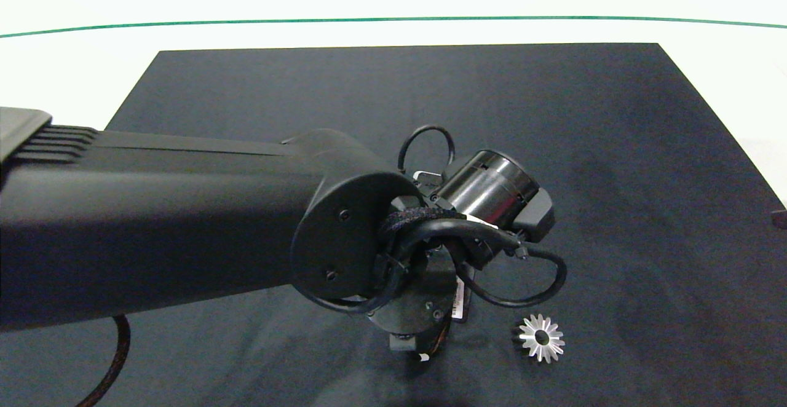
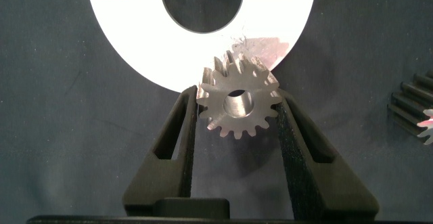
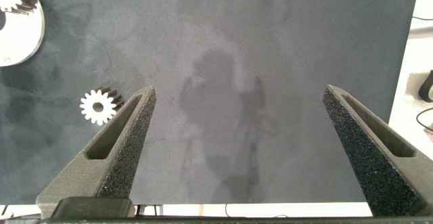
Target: Remove an incorrectly installed larger gear and replace it with the correct smaller gear
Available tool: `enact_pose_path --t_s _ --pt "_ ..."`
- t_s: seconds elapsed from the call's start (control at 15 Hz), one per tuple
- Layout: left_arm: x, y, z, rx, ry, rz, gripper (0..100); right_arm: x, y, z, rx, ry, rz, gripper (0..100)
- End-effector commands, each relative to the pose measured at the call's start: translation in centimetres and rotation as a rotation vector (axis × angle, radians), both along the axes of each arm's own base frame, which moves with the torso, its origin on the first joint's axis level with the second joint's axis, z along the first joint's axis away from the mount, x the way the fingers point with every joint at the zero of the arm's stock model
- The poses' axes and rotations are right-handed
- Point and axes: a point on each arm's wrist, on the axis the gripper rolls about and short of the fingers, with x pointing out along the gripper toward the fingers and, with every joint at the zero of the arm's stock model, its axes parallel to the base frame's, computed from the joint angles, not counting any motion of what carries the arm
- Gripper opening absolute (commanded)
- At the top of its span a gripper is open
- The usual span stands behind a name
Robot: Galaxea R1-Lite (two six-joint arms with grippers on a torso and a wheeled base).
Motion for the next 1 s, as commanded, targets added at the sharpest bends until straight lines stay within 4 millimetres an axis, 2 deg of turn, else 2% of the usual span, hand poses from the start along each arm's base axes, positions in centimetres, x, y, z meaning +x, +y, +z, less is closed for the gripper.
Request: enact_pose_path --t_s 0.07,1.0 --pt "-0.25 0.14 -0.09 0.003 0.005 0.006 16 0.10 0.04 -0.08 -0.004 0.007 -0.002 100" --pt "0.03 0.20 -0.42 0.034 -0.031 0.046 16 0.15 0.10 -0.17 -0.006 0.012 0.001 100"
